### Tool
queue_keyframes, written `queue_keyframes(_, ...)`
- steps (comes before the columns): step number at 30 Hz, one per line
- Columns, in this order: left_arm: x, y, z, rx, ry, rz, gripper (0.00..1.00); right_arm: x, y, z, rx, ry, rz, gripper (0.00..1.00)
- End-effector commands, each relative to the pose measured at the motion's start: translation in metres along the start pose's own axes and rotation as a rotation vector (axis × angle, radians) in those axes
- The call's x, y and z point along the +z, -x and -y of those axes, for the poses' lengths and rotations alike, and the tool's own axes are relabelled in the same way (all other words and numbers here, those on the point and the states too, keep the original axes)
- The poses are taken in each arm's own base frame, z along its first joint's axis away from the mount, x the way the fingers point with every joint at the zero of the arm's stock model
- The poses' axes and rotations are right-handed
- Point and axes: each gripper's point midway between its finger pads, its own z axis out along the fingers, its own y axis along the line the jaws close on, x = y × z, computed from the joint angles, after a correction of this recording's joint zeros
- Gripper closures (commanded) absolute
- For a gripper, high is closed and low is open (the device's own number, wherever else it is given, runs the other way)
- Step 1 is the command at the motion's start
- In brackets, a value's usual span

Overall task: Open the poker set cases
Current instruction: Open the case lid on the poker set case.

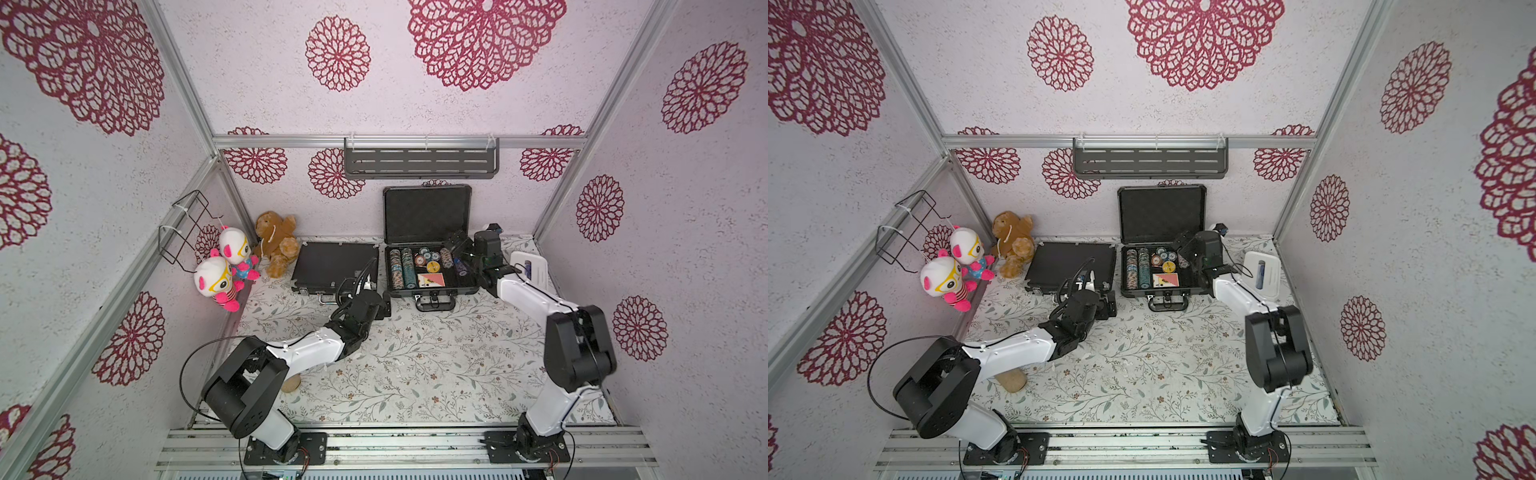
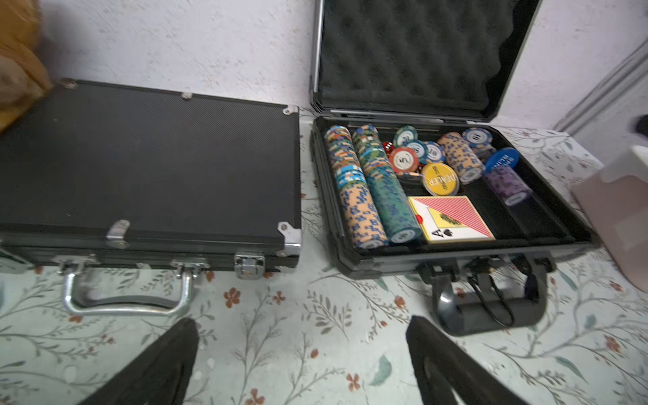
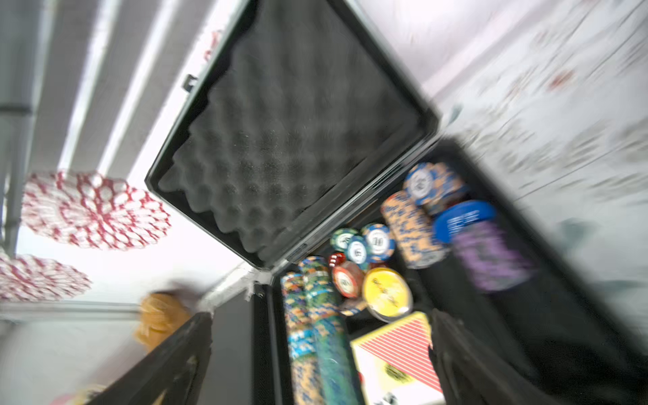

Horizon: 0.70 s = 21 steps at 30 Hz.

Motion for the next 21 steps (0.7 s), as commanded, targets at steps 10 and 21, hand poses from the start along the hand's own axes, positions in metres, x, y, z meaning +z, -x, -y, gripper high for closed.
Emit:
queue_keyframes(10,0.048,0.055,0.088,-0.178,-0.280,-0.182,0.03,-0.084,-0.052,0.121,-0.336,-0.222,0.089,0.01)
queue_keyframes(21,0.132,0.057,0.085,-0.259,-0.259,-0.300,0.04,-0.098,-0.099,0.144,-0.382,-0.071,0.099,0.01)
